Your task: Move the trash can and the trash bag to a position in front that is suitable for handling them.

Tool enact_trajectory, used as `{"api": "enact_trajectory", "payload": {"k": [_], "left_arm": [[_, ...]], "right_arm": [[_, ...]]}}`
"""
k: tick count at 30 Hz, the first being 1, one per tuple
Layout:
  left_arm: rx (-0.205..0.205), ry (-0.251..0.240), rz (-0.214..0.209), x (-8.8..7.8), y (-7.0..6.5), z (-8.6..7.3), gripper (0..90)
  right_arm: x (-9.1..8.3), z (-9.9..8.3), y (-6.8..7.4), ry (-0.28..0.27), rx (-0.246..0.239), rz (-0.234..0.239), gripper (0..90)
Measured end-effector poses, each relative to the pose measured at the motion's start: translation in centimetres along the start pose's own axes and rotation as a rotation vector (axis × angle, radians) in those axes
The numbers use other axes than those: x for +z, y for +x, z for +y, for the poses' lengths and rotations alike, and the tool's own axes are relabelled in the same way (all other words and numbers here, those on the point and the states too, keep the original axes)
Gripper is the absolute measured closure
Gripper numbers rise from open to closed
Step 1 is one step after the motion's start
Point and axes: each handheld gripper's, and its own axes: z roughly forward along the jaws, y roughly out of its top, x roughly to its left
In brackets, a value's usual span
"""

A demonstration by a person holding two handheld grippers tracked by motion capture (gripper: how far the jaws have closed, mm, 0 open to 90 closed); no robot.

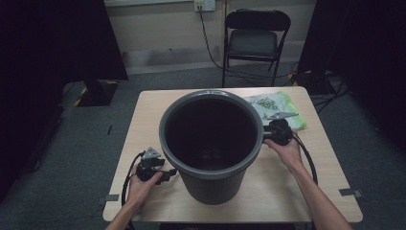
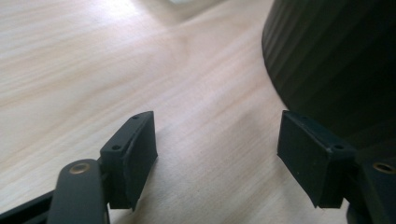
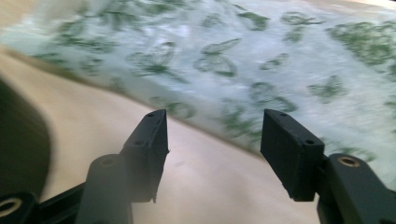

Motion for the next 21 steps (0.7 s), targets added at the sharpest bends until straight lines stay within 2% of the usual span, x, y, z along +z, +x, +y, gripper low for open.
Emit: {"api": "enact_trajectory", "payload": {"k": [3, 5, 6, 7, 10, 12, 15, 19, 21], "left_arm": [[0.022, -0.013, 0.041, 0.3, -0.5, -0.1, 27.7], [0.052, -0.024, 0.074, 0.5, -0.8, -0.3, 26.7], [0.055, -0.021, 0.085, 0.6, -1.1, -0.3, 25.6], [0.052, -0.021, 0.084, 0.6, -1.1, -0.3, 24.5], [0.049, -0.024, 0.087, 0.7, -1.1, -0.3, 24.1], [0.051, -0.025, 0.088, 0.7, -1.1, -0.3, 24.0], [0.050, -0.021, 0.094, 0.7, -1.1, -0.2, 23.3], [0.043, -0.018, 0.106, 0.8, -1.1, -0.2, 21.2], [0.039, -0.022, 0.107, 0.8, -1.2, -0.2, 20.9]], "right_arm": [[1.2, 0.4, -1.8, 0.011, 0.003, -0.025, 51.6], [1.9, 0.5, -2.6, 0.016, 0.000, -0.055, 54.4], [2.1, 0.5, -2.9, 0.013, -0.003, -0.073, 54.7], [2.5, 0.5, -3.3, 0.014, 0.000, -0.091, 55.0], [3.3, 0.3, -4.3, 0.038, 0.022, -0.099, 54.5], [3.6, 0.3, -4.6, 0.047, 0.018, -0.114, 53.5], [4.1, 0.1, -5.3, 0.058, 0.036, -0.119, 53.7], [4.7, -1.1, -5.8, 0.102, 0.066, -0.097, 53.4], [4.5, -1.5, -5.9, 0.082, 0.093, -0.083, 53.6]]}}
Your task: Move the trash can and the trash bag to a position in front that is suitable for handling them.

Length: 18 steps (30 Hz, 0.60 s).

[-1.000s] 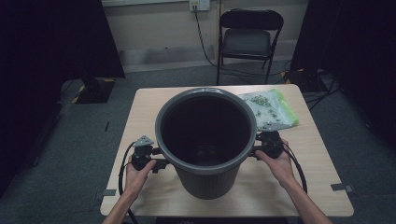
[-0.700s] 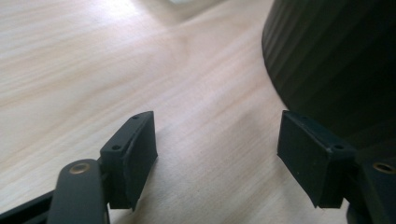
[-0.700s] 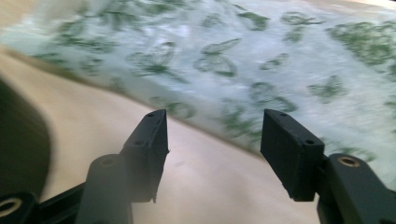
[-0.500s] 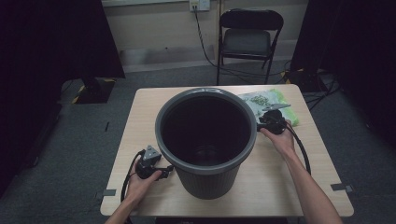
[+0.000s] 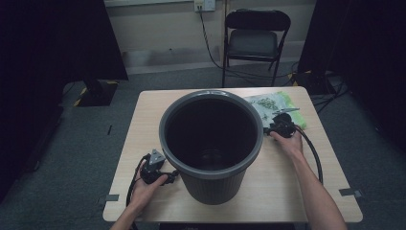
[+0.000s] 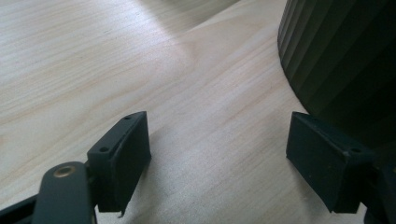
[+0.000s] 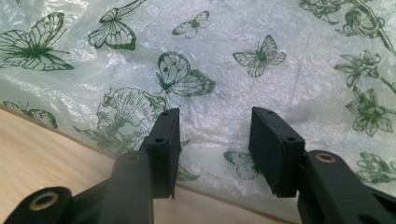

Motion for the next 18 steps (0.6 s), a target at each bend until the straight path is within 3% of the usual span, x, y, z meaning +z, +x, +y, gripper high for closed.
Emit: {"api": "enact_trajectory", "payload": {"k": [10, 15, 18], "left_arm": [[-0.007, 0.013, 0.010, 0.1, 0.2, 0.1, 16.1], [-0.006, 0.011, 0.006, 0.2, 0.2, 0.1, 15.4], [-0.006, 0.014, 0.006, 0.2, 0.2, 0.1, 15.2]], "right_arm": [[-2.5, -2.6, 1.6, 0.014, -0.064, 0.013, 57.1], [-4.4, -4.6, 3.8, 0.015, -0.116, 0.044, 57.7], [-5.6, -5.8, 5.3, 0.026, -0.121, 0.080, 58.6]]}}
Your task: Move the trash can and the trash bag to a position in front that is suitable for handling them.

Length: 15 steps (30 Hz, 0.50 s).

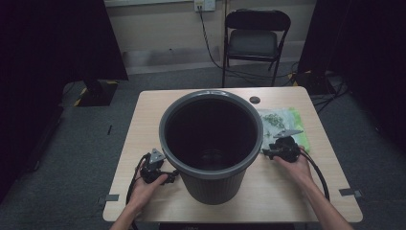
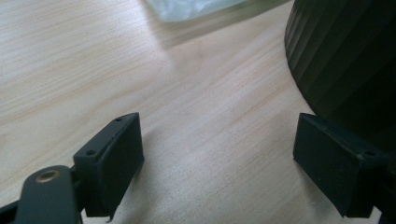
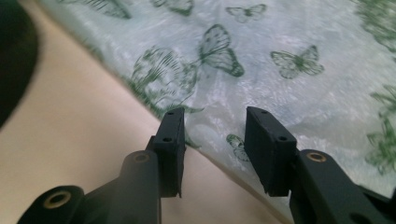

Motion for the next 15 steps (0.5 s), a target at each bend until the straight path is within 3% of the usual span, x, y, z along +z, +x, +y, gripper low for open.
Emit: {"api": "enact_trajectory", "payload": {"k": [4, 6, 10, 12, 15], "left_arm": [[-0.002, -0.002, -0.002, 0.0, 0.0, 0.0, 15.1], [-0.002, -0.001, 0.000, 0.0, 0.0, 0.0, 15.0], [-0.001, 0.000, -0.003, 0.0, 0.0, 0.0, 14.9], [-0.002, 0.005, -0.003, 0.0, 0.0, 0.0, 14.7], [-0.003, 0.005, -0.004, 0.0, 0.0, 0.0, 14.7]], "right_arm": [[-1.3, -1.2, 2.7, 0.017, -0.062, 0.046, 58.8], [-2.0, -1.4, 3.0, -0.002, -0.076, 0.052, 61.5], [-3.3, -1.2, 1.0, -0.075, -0.028, 0.034, 68.1], [-3.3, -1.6, -0.4, -0.063, -0.024, -0.011, 70.1], [-2.9, -2.4, -1.1, -0.039, 0.000, -0.027, 70.1]]}}
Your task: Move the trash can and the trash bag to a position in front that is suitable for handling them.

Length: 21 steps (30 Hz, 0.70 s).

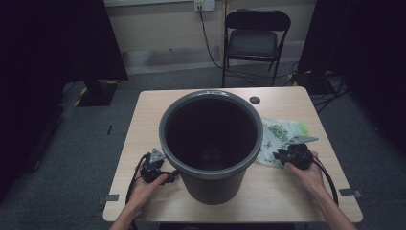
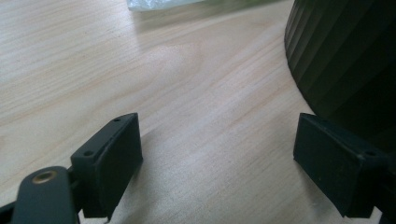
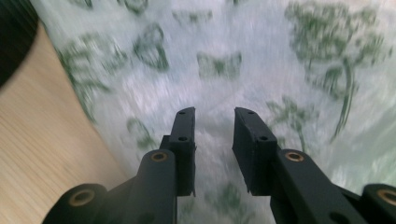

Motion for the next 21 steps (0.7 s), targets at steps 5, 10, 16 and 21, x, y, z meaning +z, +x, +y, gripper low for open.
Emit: {"api": "enact_trajectory", "payload": {"k": [5, 10, 16, 21], "left_arm": [[0.000, 0.000, -0.001, 0.0, 0.0, 0.0, 14.7], [0.005, -0.003, -0.003, 0.1, 0.1, 0.1, 14.5], [0.003, -0.003, -0.002, 0.1, 0.2, 0.1, 14.5], [0.001, -0.003, 0.001, 0.2, 0.2, 0.2, 14.5]], "right_arm": [[-0.4, -1.1, 0.9, 0.018, -0.016, 0.004, 69.5], [-1.7, -2.4, 3.5, 0.014, -0.044, 0.060, 69.3], [-2.5, -3.0, 6.5, 0.032, -0.072, 0.159, 69.4], [-2.5, -2.3, 8.5, 0.028, -0.134, 0.179, 68.3]]}}
